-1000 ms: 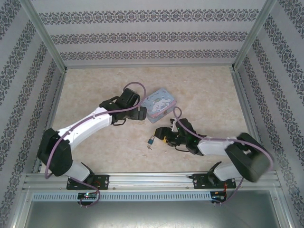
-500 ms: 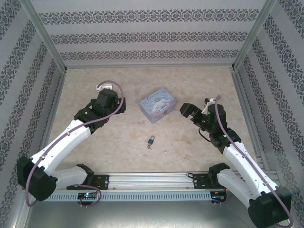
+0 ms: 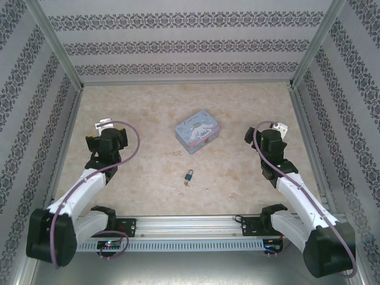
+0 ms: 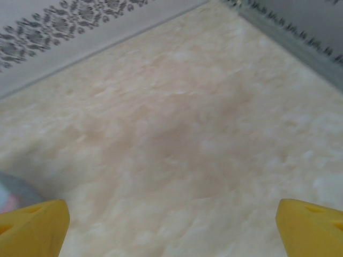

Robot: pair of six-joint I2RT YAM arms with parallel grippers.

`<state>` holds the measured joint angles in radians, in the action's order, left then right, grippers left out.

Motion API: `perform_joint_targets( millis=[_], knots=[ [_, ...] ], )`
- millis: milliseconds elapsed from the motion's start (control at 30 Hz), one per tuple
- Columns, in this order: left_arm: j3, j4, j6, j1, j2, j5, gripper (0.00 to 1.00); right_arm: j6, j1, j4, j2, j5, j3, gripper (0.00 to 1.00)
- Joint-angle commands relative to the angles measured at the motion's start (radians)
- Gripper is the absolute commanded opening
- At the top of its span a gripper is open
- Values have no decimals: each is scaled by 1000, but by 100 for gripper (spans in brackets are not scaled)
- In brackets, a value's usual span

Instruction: Unlock a padlock with a key

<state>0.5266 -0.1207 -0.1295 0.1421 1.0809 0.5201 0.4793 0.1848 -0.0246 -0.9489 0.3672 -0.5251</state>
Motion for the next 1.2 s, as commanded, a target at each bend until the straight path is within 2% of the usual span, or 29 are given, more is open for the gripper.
perform_joint_targets(
  millis=[0,100,233,400,567,600,633,733,833,967,1033,1167],
  knots=[
    [-27,-256,36,-54,112,-72,100,-202,-8,179,-51,135,14,98],
    [-62,-396,65,-61,224,-128,100,-302,-27,225,-119,157,1,98],
    [-110,-542,63,-64,305,-188,100,-335,-79,317,-180,116,29,98],
    [-132,-665,118,-76,381,-312,100,-384,-104,668,-327,42,133,98],
    [-145,-800,137,-93,495,-402,99,-475,-106,1042,-535,-178,233,98],
    [-130,-725,129,-104,475,-431,100,-496,-107,1125,-586,-231,243,98],
    [-127,-745,127,-115,484,-452,99,-506,-106,1155,-600,-259,237,98],
    [-114,-721,118,-138,486,-501,100,-483,-142,951,-564,-327,156,98],
    [-109,-704,116,-141,485,-507,99,-420,-206,967,-581,-403,147,98],
    [-106,-703,114,-144,485,-515,100,-429,-195,958,-578,-386,146,98],
    [-108,-704,114,-144,485,-514,100,-447,-165,956,-571,-319,149,98],
    [-108,-705,115,-144,485,-514,100,-458,-156,953,-569,-309,150,98]
  ],
)
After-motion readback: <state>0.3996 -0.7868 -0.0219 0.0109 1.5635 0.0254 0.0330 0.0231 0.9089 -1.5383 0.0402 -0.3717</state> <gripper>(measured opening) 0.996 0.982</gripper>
